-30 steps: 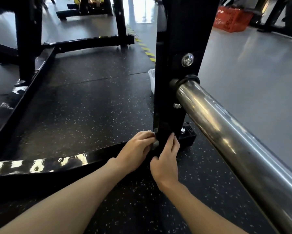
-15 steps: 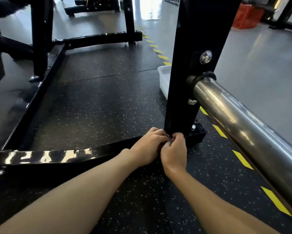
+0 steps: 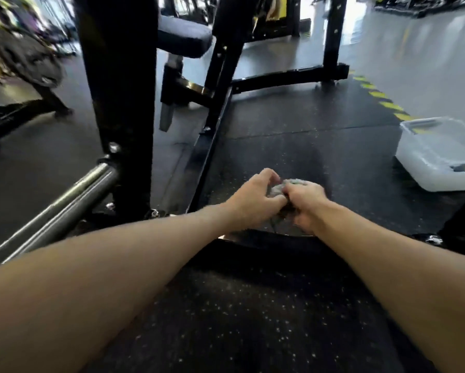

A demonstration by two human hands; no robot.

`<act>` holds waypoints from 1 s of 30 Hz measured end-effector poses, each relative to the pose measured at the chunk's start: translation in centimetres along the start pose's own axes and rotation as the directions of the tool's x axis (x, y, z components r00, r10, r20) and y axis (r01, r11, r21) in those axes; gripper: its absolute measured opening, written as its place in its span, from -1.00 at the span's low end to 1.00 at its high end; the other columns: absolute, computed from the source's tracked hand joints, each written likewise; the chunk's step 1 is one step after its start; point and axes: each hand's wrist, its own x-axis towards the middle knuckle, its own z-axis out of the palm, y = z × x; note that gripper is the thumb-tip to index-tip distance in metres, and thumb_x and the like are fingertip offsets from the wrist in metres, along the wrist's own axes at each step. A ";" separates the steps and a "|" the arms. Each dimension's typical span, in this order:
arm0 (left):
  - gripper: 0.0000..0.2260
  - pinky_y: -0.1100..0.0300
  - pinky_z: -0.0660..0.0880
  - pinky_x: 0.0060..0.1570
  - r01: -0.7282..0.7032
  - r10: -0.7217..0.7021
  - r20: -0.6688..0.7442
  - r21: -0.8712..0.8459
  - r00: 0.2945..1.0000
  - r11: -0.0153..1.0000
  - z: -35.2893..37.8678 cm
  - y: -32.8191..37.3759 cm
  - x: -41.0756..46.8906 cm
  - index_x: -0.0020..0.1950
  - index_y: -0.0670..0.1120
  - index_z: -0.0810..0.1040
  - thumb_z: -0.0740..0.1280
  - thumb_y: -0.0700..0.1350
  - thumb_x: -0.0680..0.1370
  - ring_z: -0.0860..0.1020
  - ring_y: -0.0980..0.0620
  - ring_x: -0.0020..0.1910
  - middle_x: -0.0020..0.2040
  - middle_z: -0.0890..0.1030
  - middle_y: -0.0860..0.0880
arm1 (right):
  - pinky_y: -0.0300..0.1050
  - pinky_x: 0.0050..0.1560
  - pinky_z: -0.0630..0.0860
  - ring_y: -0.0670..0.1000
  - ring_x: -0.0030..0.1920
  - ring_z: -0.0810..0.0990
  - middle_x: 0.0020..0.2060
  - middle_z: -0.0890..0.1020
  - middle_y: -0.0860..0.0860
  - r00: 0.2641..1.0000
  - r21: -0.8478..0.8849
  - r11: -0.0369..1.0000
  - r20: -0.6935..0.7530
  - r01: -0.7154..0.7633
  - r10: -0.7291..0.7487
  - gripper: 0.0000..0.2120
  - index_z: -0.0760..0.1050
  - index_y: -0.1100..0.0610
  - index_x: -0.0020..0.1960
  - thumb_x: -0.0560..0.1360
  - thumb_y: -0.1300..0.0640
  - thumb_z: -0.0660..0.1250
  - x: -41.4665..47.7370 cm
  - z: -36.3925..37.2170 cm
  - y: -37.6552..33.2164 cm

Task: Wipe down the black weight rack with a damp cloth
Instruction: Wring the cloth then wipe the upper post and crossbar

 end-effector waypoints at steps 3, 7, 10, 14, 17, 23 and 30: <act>-0.61 0.01 0.53 0.11 0.215 -0.205 -0.073 0.187 0.976 0.958 -2.9 -5.5 -1.4 0.37 -0.14 0.37 0.30 -0.11 0.56 0.57 -0.16 0.03 0.25 0.47 -0.18 | -0.15 -0.51 0.47 0.10 -0.42 0.49 -0.37 0.52 0.17 1.000 -0.079 0.997 0.013 0.018 -0.017 -0.72 0.45 0.20 -0.34 0.43 0.49 0.25 0.6 4.3 0.3; -0.56 -0.06 0.39 0.35 0.384 -0.443 0.028 0.455 0.896 0.804 -5.8 -12.5 -3.2 0.43 -0.15 0.36 0.24 -0.09 0.56 0.41 -0.20 0.35 0.38 0.33 -0.16 | -0.01 -0.33 0.65 0.15 -0.30 0.63 -0.31 0.66 0.18 0.990 -0.369 0.920 0.099 0.130 -0.100 -0.90 0.59 0.19 -0.34 0.27 0.35 0.35 1.0 10.3 2.5; -0.58 -0.01 0.38 0.38 0.413 -0.475 0.019 0.466 0.880 0.783 -7.1 -15.6 -4.0 0.39 -0.09 0.42 0.23 -0.14 0.52 0.40 -0.14 0.38 0.40 0.33 -0.09 | -0.04 0.00 0.58 0.08 -0.07 0.60 -0.13 0.64 0.06 0.942 -0.600 0.726 0.235 0.336 -0.241 -0.83 0.58 0.13 0.01 0.43 0.25 0.36 1.8 13.8 3.7; -0.36 0.01 0.21 0.50 0.393 -0.500 0.075 0.523 0.862 0.756 -7.8 -18.8 -4.9 0.62 -0.04 0.07 0.23 -0.11 0.57 0.08 -0.10 0.59 0.63 -0.05 -0.05 | -0.05 -0.06 0.56 0.06 -0.09 0.56 -0.09 0.59 0.06 0.874 -0.666 0.565 0.368 0.486 -0.317 -0.83 0.52 0.13 0.07 0.48 0.24 0.35 3.8 18.6 6.5; -0.28 0.04 0.11 0.54 0.306 -0.476 0.156 0.588 0.866 0.749 -7.2 -20.7 -5.3 0.64 -0.05 -0.11 0.18 -0.11 0.56 -0.09 -0.06 0.61 0.64 -0.16 -0.03 | -0.10 -0.09 0.47 0.08 -0.06 0.54 -0.02 0.57 0.07 0.811 -0.656 0.477 0.466 0.585 -0.354 -0.85 0.59 0.15 0.06 0.50 0.23 0.35 5.6 21.5 9.1; -0.40 0.09 0.09 0.54 0.267 -0.472 0.161 0.650 0.867 0.711 -7.1 -22.3 -5.8 0.61 -0.14 0.03 0.17 -0.15 0.60 0.03 -0.07 0.59 0.61 0.05 -0.14 | -0.01 -0.05 0.53 0.12 -0.05 0.52 -0.04 0.51 0.09 0.710 -0.621 0.350 0.563 0.701 -0.424 -0.85 0.60 0.25 0.04 0.54 0.31 0.27 8.1 25.1 12.7; -0.49 0.06 0.24 0.48 0.251 -0.465 0.167 0.661 0.869 0.707 -7.3 -23.4 -6.1 0.55 -0.09 0.24 0.21 -0.16 0.58 0.24 -0.11 0.49 0.52 0.29 -0.13 | 0.04 0.15 0.46 0.13 0.09 0.36 0.14 0.46 0.07 0.613 -0.603 0.129 0.745 0.788 -0.265 -0.73 0.62 0.19 0.13 0.54 0.27 0.20 9.5 27.1 14.6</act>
